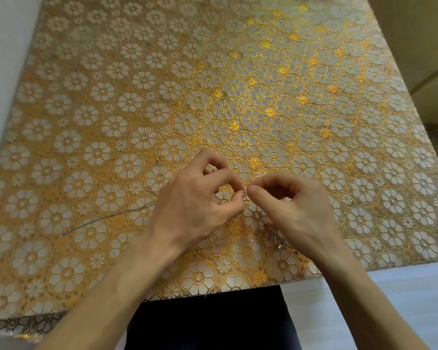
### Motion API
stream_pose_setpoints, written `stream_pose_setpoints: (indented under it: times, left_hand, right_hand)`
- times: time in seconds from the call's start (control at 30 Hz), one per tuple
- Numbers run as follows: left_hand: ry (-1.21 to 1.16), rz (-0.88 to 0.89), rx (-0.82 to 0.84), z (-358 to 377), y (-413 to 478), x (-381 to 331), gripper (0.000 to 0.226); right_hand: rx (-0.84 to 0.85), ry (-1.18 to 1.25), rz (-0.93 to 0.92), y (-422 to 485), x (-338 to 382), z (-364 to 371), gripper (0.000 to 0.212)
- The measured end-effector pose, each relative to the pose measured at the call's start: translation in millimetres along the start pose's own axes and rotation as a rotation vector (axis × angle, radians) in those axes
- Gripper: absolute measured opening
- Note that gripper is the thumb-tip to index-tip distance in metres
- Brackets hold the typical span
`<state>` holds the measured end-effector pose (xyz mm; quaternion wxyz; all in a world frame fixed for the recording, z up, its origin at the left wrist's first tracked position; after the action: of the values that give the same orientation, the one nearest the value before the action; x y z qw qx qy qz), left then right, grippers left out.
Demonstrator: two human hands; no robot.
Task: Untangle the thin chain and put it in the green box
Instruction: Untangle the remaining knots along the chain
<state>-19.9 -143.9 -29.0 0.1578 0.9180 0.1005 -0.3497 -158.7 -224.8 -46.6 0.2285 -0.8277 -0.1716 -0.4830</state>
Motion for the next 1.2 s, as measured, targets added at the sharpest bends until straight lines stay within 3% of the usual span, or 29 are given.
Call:
stream_pose_setpoints:
  times: [0.47, 0.7, 0.83, 0.93, 1.2]
  left_hand:
    - [0.067, 0.019, -0.025, -1.0, -2.8, -6.3, 0.012]
    - [-0.007, -0.025, -0.017, 0.9, -2.9, -3.1, 0.015]
    - [-0.118, -0.101, -0.016, 1.8, -2.0, 5.1, 0.016]
    - [-0.223, -0.181, -0.012, 2.6, -2.6, 12.0, 0.004]
    - [-0.335, -0.292, 0.011, 2.8, -4.5, 19.7, 0.007]
  right_hand:
    - [0.05, 0.004, 0.124, 2.3, -10.1, 6.6, 0.008]
    - [0.121, -0.011, 0.108, 1.7, -12.2, 15.8, 0.032]
    - [0.135, 0.018, 0.053, -0.7, -7.3, 17.3, 0.023]
    - [0.13, 0.044, 0.022, -1.6, -4.8, 15.9, 0.013]
    - [-0.047, -0.155, -0.281, -10.5, 17.7, 2.5, 0.002]
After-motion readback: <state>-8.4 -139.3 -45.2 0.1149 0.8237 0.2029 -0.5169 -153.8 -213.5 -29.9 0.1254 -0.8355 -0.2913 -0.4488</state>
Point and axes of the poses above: each hand's wrist, its own y-axis towards the middle knuckle, its own z-axis out of the palm, x = y × z, the point moved 9 cm from there along y, towards the middle knuckle, and after that the axes turned 3 degrees about z, right-handed, at the moved point
